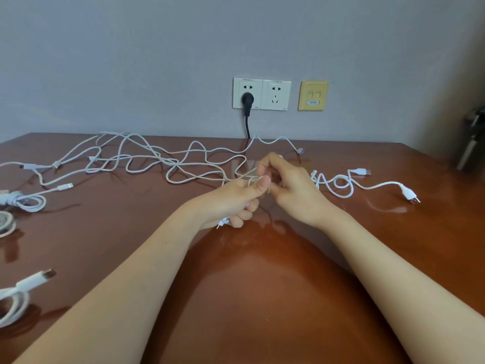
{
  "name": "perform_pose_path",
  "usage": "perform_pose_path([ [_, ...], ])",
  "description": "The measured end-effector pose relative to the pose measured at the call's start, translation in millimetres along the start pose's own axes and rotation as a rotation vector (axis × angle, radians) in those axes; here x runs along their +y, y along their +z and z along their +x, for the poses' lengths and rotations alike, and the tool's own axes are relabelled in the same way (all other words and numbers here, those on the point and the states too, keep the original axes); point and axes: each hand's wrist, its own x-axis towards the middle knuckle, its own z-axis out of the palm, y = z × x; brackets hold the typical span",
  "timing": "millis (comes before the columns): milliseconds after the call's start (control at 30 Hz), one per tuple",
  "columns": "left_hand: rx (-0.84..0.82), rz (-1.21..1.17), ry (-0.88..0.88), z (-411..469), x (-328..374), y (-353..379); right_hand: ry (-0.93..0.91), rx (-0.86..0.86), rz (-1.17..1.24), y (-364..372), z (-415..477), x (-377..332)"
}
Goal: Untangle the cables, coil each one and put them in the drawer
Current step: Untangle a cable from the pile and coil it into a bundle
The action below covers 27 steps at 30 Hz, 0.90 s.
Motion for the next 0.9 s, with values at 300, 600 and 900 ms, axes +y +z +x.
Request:
perform_pose_path([
  [300,-0.231,-0.12,0.018,-9.2,-0.4,0.9,0.034,-0.017,0.112,-3.9,1.8,4.0],
  [600,-0.165,-0.453,0.057,-9.8,4.2,-1.8,0.147,0.011,0.33,-5.6,1.2,0.7],
  [900,-0.102,-0.569,0.085,-9.0,5.1,-3.5,0.139,-0.013,0.083,-9.0,1.6,-4.1],
])
